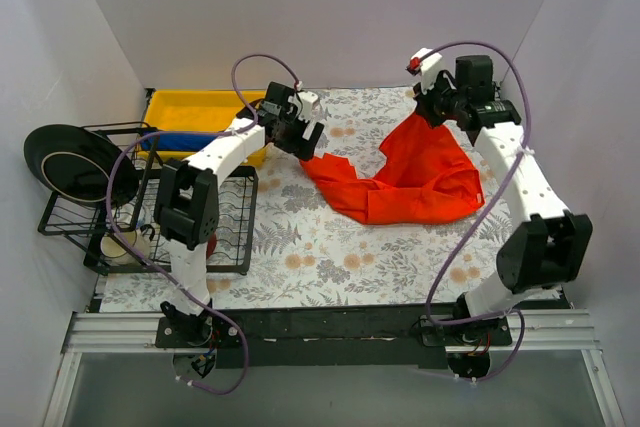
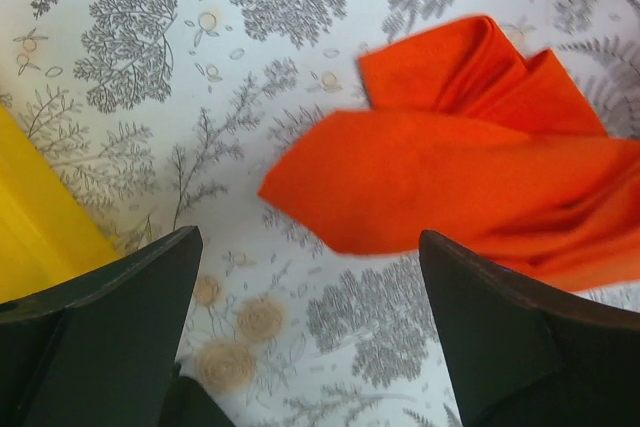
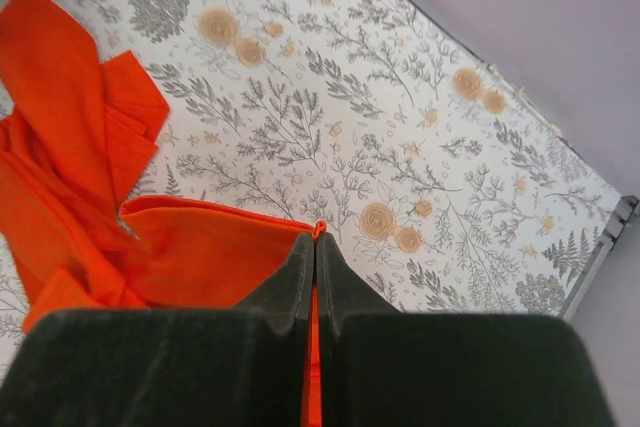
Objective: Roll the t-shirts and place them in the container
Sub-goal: Flatten out the T-shirt at the center of the board, then fold the T-shirt at the center of the board.
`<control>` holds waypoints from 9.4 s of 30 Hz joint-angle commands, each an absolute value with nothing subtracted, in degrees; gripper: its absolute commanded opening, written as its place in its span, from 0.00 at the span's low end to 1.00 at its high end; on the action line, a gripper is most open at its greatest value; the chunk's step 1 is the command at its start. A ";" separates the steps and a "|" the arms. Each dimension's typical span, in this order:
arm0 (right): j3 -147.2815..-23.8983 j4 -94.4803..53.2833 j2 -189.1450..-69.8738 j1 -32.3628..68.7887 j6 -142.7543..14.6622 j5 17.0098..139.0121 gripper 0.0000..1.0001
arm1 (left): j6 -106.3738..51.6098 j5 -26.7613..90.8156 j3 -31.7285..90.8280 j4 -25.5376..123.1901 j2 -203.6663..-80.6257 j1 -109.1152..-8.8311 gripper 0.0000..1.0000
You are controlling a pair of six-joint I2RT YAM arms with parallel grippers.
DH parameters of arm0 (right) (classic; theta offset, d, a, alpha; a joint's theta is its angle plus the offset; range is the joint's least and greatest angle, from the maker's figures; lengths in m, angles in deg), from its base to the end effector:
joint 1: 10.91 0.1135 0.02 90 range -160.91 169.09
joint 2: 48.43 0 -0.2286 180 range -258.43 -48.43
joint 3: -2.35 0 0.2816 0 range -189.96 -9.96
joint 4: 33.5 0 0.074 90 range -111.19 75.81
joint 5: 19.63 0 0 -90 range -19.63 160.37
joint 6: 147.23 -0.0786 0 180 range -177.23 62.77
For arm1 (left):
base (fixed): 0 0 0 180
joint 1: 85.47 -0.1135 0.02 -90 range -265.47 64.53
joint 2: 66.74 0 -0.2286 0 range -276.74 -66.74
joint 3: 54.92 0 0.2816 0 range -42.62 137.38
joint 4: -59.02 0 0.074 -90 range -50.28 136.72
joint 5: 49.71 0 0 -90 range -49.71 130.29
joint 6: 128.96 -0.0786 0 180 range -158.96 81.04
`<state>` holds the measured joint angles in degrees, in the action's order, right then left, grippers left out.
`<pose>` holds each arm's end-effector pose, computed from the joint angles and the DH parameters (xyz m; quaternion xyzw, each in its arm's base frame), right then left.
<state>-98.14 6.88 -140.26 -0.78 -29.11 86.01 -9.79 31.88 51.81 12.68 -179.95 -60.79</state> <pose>0.4225 0.0970 0.3057 -0.3461 0.7958 0.0420 0.4951 0.4328 -0.2115 0.1709 -0.0137 0.9455 -0.2059 0.2520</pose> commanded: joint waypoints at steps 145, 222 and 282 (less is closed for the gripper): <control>-127.81 22.39 -106.44 -15.84 -29.37 79.25 0.01 | -23.14 33.70 75.68 5.15 -144.96 -62.09 0.00; -86.94 -31.92 -146.33 -22.16 -29.28 68.08 0.01 | -29.29 24.47 90.71 46.20 -211.67 -63.41 0.00; -50.65 1.13 -114.61 -19.00 -31.48 80.92 0.01 | -53.02 12.16 75.17 26.77 -202.89 -68.25 0.00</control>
